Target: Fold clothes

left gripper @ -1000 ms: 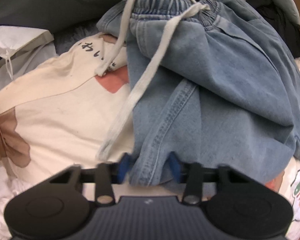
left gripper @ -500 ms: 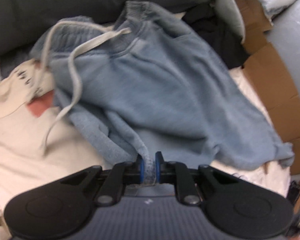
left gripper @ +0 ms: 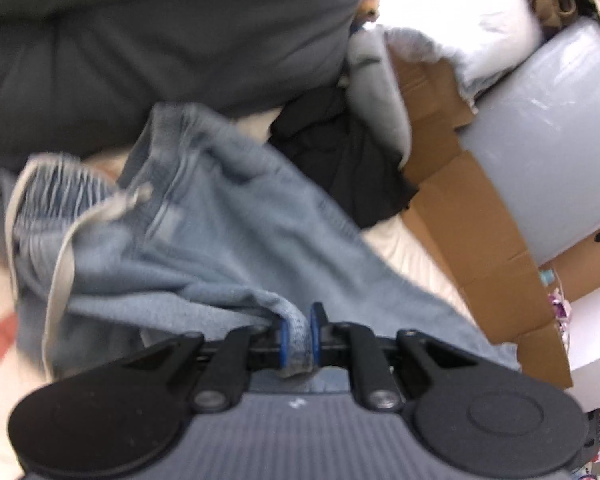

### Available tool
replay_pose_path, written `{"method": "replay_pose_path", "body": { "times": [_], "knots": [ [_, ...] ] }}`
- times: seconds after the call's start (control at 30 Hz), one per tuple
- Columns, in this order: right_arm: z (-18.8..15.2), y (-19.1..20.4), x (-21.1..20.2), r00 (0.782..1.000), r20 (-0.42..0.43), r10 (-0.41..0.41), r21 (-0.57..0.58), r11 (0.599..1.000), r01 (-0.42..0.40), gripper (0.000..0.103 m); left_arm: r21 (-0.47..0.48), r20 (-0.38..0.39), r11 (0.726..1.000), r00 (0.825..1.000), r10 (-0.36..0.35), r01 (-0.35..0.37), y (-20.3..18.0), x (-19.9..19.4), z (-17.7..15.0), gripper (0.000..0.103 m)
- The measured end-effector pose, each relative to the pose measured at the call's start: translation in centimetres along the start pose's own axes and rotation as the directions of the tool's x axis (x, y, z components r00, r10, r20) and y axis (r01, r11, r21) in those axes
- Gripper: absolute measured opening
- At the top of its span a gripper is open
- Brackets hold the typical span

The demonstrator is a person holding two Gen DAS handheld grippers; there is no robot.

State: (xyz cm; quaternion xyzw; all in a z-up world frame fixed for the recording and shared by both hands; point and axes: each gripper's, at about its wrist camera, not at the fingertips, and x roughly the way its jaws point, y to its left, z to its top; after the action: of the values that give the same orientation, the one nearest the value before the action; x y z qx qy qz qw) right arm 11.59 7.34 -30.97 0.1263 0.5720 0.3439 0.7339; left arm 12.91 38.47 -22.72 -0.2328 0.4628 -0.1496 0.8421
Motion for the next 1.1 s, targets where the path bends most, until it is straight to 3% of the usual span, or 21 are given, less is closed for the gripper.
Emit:
{"method": "replay_pose_path", "body": {
  "times": [0.2,0.43,0.47,0.53,0.57,0.77,0.93,0.97,1.1],
  "knots": [
    [1.8,1.8,2.1,0.998,-0.004,0.055,0.001,0.998,-0.055,0.062,0.006,0.037,1.000,0.999,-0.015,0.014,-0.5,-0.5,2.2,0.011],
    [4.4,2.9,4.1,0.992,0.040,0.119,0.043,0.992,-0.121,0.063,-0.013,0.051,1.000,0.999,-0.006,0.007,0.0,-0.7,2.5,0.011],
    [5.0,2.8,4.2,0.992,0.055,0.113,0.052,0.992,-0.116,0.061,-0.013,0.054,1.000,0.999,-0.003,0.004,0.1,-0.7,2.6,0.011],
    [6.2,2.2,4.8,0.992,0.070,0.107,0.097,0.989,-0.114,0.036,-0.019,0.061,1.000,0.998,-0.001,0.002,0.3,-0.7,2.9,0.011],
    [6.7,1.6,5.2,0.991,0.066,0.116,0.129,0.984,-0.124,0.010,-0.021,0.064,1.000,0.998,0.000,0.001,0.4,-0.7,3.0,0.012],
    [10.8,0.7,5.2,0.988,0.127,0.089,0.088,0.991,-0.101,0.006,-0.037,0.076,0.999,0.997,0.031,-0.028,1.0,-1.2,3.0,0.014],
    [13.7,-0.1,5.9,0.990,0.131,0.046,0.046,0.998,-0.052,0.007,-0.001,0.083,0.997,0.993,0.083,-0.083,0.9,-2.4,2.3,0.020],
    [14.1,-0.3,6.1,0.991,0.130,0.039,0.040,0.998,-0.044,0.007,0.007,0.086,0.996,0.992,0.092,-0.093,0.8,-2.7,2.1,0.023],
    [15.3,-1.0,6.8,0.991,0.134,0.016,0.024,1.000,-0.019,0.007,0.032,0.117,0.989,0.984,0.136,-0.141,1.0,-4.7,1.1,0.050]
  ]
}}
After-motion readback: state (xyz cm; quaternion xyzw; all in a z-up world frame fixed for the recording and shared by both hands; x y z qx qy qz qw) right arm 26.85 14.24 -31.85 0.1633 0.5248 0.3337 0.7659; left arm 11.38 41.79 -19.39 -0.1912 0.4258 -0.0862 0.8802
